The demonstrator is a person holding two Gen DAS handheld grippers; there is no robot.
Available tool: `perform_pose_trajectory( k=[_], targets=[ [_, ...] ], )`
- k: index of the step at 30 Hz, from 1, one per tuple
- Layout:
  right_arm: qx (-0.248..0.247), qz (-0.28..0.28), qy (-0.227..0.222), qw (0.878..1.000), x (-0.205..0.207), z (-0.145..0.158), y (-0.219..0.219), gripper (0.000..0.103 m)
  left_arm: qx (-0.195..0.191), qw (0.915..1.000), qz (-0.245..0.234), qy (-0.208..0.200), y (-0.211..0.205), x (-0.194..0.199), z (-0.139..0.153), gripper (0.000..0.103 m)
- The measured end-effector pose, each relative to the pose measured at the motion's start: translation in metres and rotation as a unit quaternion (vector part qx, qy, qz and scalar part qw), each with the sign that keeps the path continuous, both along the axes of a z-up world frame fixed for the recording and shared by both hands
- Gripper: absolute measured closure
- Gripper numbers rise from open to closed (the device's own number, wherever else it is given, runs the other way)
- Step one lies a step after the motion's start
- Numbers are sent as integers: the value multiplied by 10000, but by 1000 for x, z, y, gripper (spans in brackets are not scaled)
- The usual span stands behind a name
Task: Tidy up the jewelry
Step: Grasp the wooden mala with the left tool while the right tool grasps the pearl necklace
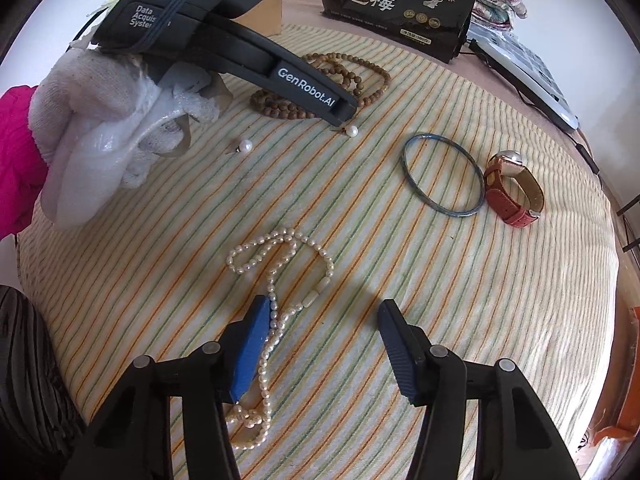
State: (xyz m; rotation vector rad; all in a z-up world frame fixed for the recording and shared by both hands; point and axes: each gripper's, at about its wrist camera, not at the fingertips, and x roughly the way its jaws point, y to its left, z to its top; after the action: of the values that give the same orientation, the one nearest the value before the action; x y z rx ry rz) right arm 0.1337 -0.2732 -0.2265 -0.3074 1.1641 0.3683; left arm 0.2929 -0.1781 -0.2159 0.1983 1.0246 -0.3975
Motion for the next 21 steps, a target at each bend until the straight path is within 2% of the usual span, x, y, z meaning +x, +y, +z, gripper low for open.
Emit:
perform_pose_trajectory(
  k=[1, 3, 5, 6, 7, 10, 11, 21],
  targets=[
    [30, 18, 7, 10000, -4, -1, 1, 56, -33, 10000, 20, -10, 1, 0, 0, 44],
    [72, 70, 17, 9999, -9, 1, 2, 62, -61, 10000, 27, -30, 0, 1, 1, 62],
    [159, 103, 39, 9998, -9, 1, 3, 72, -52, 10000, 26, -62, 0, 0, 1, 71],
    [184, 109, 35, 9998, -9, 1, 4, 83, -63, 10000, 27, -70, 0, 0, 2, 80],
    [190, 107, 28, 9998, -10, 2, 4, 93, -84, 9999, 29, -62, 1, -1, 2, 85],
    [245, 50, 37, 9997, -12, 4, 7, 101, -182, 9998, 79, -38, 5, -2, 5, 89],
    [305, 8, 52, 9995, -12, 5, 5, 101, -219, 9997, 105, -32, 7, -3, 6, 93],
    [862, -462, -137, 9951, -7, 29, -14, 102, -552, 9979, 273, -183, 31, -24, 37, 93]
  ],
)
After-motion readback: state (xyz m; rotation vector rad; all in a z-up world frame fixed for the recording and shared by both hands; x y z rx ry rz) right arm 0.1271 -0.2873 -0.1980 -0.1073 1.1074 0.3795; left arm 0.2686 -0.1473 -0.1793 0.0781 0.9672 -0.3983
